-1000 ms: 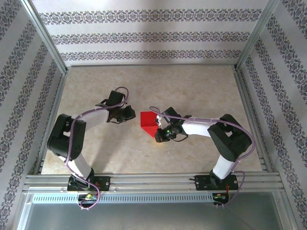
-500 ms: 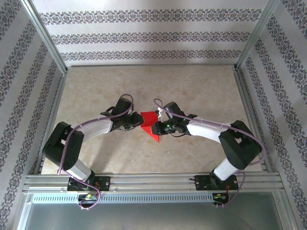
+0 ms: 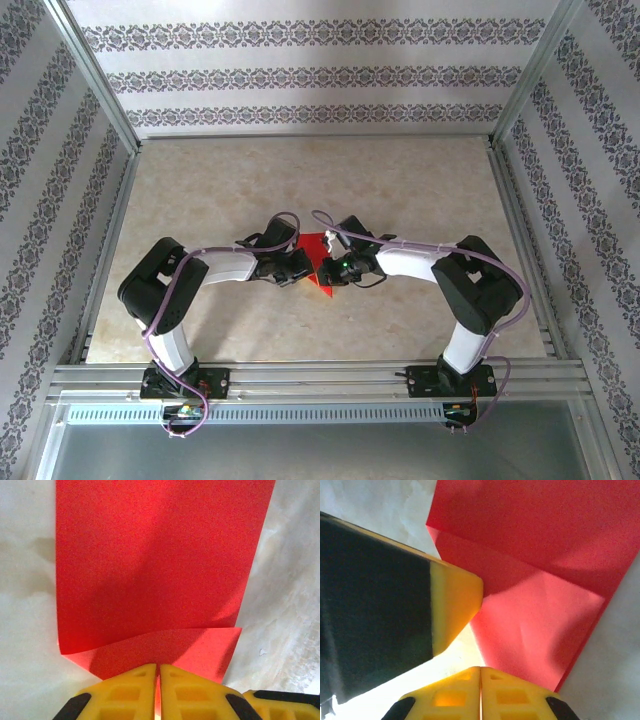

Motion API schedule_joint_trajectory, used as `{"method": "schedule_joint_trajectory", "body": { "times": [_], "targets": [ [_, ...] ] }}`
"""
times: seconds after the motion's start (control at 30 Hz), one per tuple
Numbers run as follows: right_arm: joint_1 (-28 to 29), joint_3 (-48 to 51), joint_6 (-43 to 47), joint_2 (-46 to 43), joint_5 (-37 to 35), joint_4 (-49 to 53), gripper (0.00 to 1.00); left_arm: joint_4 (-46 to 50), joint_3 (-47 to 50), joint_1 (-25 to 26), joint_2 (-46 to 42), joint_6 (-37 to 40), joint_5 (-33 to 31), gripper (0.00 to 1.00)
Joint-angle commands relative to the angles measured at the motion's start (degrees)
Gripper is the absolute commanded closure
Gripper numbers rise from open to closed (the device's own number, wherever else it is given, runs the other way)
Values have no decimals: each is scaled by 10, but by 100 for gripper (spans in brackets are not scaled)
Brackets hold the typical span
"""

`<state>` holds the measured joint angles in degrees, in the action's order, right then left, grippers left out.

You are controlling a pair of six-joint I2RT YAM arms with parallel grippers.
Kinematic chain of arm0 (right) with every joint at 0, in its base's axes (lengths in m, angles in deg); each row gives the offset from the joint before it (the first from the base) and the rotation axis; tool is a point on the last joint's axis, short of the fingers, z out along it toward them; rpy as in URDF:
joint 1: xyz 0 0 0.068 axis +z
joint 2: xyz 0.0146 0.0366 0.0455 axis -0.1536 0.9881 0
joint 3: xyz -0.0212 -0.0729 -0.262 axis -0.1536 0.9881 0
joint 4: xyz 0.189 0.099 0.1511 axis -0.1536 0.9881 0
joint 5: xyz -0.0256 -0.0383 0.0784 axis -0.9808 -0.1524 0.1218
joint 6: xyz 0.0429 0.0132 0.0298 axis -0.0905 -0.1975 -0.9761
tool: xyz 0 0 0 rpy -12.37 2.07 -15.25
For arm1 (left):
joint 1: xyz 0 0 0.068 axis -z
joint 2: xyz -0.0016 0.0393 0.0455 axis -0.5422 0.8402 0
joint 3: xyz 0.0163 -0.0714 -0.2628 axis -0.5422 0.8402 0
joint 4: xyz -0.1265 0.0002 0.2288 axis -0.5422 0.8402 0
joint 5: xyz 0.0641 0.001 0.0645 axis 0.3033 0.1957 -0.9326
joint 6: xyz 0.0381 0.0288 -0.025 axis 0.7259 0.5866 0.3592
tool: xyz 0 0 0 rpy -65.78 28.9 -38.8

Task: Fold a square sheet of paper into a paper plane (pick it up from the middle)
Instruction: Third fold the triangle at the center of the table.

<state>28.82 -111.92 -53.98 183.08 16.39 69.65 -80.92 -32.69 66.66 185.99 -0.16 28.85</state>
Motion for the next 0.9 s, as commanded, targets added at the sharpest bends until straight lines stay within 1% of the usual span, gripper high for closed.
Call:
{"method": "schedule_joint_trajectory", "body": {
  "times": [0.0, 0.27, 0.57, 0.73, 0.87],
  "targets": [
    [3, -16, 19, 13, -9, 31, 90, 15, -12, 7, 13, -10, -26, 90],
    [3, 1, 36, 10, -7, 67, 90, 66, -23, 6, 20, -3, -43, 91],
    [-4, 64, 38, -43, -14, 101, 90, 82, -34, 7, 23, 3, -47, 92],
    [-26, 72, 29, -86, 1, 69, 90, 82, -50, 6, 16, 10, -37, 91],
    [-41, 60, 0, -105, -3, 22, 88, 79, -73, 6, -11, 7, -29, 85]
  ]
}}
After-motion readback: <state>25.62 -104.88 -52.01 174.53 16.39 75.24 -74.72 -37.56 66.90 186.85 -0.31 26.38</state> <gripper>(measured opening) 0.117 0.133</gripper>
